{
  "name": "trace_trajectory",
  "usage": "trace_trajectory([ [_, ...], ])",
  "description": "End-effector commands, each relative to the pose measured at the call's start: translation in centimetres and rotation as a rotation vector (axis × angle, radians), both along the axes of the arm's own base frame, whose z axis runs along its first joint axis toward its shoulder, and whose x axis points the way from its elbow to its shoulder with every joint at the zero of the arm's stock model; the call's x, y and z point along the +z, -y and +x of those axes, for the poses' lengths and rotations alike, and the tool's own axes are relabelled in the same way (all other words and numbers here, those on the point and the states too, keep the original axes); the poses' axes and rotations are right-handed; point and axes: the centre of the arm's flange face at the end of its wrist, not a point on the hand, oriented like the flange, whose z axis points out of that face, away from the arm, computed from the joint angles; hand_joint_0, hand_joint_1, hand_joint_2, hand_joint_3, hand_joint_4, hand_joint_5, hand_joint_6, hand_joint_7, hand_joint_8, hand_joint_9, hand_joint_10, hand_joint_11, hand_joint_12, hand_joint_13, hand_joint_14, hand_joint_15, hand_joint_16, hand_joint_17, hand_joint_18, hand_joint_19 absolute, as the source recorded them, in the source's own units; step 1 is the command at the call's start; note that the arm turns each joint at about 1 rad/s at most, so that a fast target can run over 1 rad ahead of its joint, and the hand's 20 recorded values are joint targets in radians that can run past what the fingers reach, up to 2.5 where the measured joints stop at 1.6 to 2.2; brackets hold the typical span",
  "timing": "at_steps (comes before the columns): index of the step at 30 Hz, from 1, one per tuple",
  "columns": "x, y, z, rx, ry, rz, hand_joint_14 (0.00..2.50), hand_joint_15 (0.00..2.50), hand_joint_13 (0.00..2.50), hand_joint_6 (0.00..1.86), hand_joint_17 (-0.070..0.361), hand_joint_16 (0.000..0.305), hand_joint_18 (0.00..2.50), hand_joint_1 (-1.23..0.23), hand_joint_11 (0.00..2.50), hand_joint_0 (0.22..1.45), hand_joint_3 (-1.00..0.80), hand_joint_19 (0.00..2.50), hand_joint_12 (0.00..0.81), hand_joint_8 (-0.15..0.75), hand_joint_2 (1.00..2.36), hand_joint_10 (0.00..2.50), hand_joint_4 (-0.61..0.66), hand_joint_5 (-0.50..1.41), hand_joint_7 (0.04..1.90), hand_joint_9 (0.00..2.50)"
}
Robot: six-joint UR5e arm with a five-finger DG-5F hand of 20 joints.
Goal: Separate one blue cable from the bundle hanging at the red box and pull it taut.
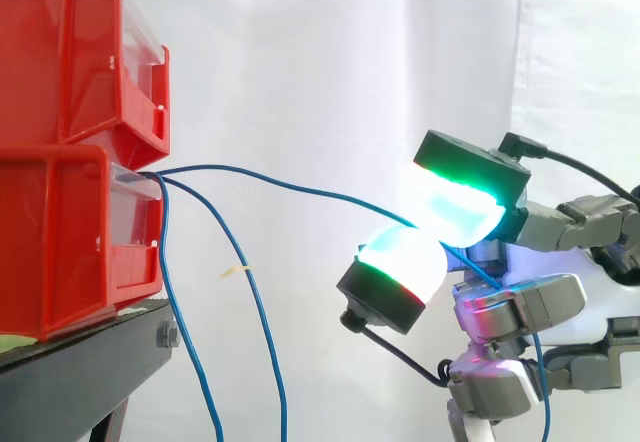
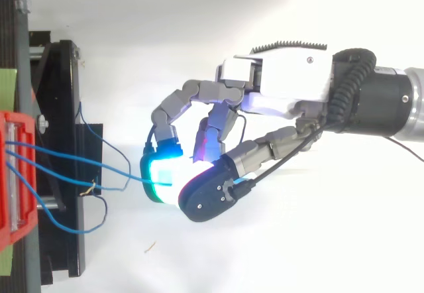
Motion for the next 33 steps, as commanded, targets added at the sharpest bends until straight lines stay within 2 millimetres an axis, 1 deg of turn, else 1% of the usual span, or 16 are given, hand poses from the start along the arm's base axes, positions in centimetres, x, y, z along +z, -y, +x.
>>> trace_trajectory([
  [1, -0.05, 0.03, -0.03, -0.003, -0.003, -0.001, 0.03, 0.95, 1.18, 0.95, 0.089, 0.039, 0.86, -0.84, 1.61, 0.81, -0.31, 0.71, 0.358, 0.269, 1.01, 0.52, -0.3, -0.19, 1.23, 1.32],
  [2, -0.05, 0.03, -0.03, -0.003, -0.004, -0.002, 0.03, 0.97, 1.19, 0.95, 0.088, 0.039, 0.87, -0.84, 1.61, 0.81, -0.31, 0.74, 0.356, 0.275, 1.01, 0.58, -0.29, -0.19, 1.23, 1.31],
  [4, -0.05, 0.03, -0.03, -0.003, -0.004, -0.002, 0.02, 1.02, 1.22, 0.95, 0.087, 0.039, 0.89, -0.84, 1.6, 0.81, -0.31, 0.76, 0.362, 0.274, 1.01, 0.59, -0.29, -0.19, 1.22, 1.31],
  [6, -0.05, 0.03, -0.03, -0.003, -0.004, -0.002, 0.02, 1.17, 1.27, 0.95, 0.087, 0.039, 0.9, -0.84, 1.59, 0.81, -0.31, 0.78, 0.349, 0.276, 1.01, 0.65, -0.28, -0.19, 1.23, 1.3],
  [10, -0.05, 0.03, -0.03, -0.003, -0.004, -0.002, 0.02, 1.3, 1.31, 0.95, 0.087, 0.039, 0.91, -0.84, 1.59, 0.81, -0.3, 0.78, 0.344, 0.272, 1.01, 0.71, -0.28, -0.19, 1.22, 1.29],
  [11, -0.05, 0.03, -0.03, -0.003, -0.004, -0.002, 0.02, 1.32, 1.31, 0.95, 0.087, 0.039, 0.91, -0.84, 1.56, 0.82, -0.3, 0.78, 0.338, 0.271, 1.01, 0.74, -0.28, -0.19, 1.23, 1.29],
  [21, -0.05, 0.03, -0.03, -0.003, -0.004, -0.002, 0.02, 1.34, 1.33, 0.95, 0.085, 0.038, 0.92, -0.85, 1.53, 0.82, -0.3, 0.79, 0.334, 0.282, 1.01, 0.82, -0.27, -0.18, 1.22, 1.28],
  [24, -0.05, 0.05, -0.03, -0.005, -0.004, -0.003, 0.02, 1.32, 1.32, 0.95, 0.085, 0.038, 0.93, -0.85, 1.53, 0.82, -0.3, 0.78, 0.347, 0.284, 1.01, 0.77, -0.27, -0.18, 1.21, 1.28],
  [30, -0.05, 0.05, -0.03, -0.005, -0.004, -0.003, 0.02, 1.36, 1.36, 0.95, 0.081, 0.036, 0.97, -0.86, 1.55, 0.81, -0.29, 0.87, 0.336, 0.284, 1.01, 0.75, -0.27, -0.18, 1.23, 1.32],
  [33, -0.04, 0.04, -0.02, -0.005, -0.002, -0.002, 0.02, 1.37, 1.36, 0.94, 0.081, 0.036, 0.98, -0.86, 1.56, 0.81, -0.29, 0.88, 0.329, 0.283, 1.01, 0.74, -0.26, -0.18, 1.23, 1.32],
])
